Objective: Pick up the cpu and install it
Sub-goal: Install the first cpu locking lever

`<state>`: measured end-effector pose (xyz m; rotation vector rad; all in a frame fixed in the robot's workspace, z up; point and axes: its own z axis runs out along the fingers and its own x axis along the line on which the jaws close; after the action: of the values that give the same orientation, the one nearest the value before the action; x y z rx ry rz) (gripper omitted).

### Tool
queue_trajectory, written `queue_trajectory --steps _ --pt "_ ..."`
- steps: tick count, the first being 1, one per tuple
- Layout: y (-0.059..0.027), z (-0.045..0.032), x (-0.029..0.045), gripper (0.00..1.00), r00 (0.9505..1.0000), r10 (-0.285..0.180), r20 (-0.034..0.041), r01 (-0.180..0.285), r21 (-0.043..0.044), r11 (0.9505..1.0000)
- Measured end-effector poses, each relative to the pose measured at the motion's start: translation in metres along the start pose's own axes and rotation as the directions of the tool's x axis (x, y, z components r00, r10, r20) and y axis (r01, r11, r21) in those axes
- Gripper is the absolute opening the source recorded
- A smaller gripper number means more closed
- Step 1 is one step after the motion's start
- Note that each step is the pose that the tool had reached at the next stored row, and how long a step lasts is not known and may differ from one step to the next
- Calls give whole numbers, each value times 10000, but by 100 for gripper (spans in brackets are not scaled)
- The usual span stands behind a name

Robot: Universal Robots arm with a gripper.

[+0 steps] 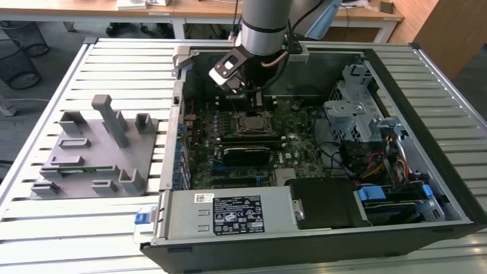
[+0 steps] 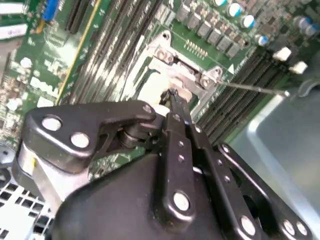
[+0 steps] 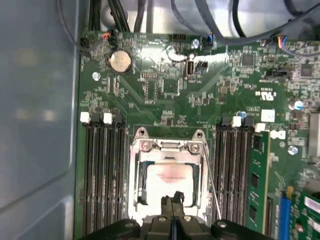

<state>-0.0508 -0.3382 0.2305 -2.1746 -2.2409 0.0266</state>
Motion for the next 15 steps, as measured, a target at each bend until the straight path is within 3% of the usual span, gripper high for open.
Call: queue_trajectory --steps 5,8,10,15 --pt "-5 -201 0 11 10000 -11 5 11 -12 10000" --pt "-7 -280 0 11 10000 -57 8 57 -78 10000" --pt "-7 -291 1 11 9998 -202 12 202 -136 9997" --pt "-7 -292 0 11 9940 -1096 37 1096 -136 9939"
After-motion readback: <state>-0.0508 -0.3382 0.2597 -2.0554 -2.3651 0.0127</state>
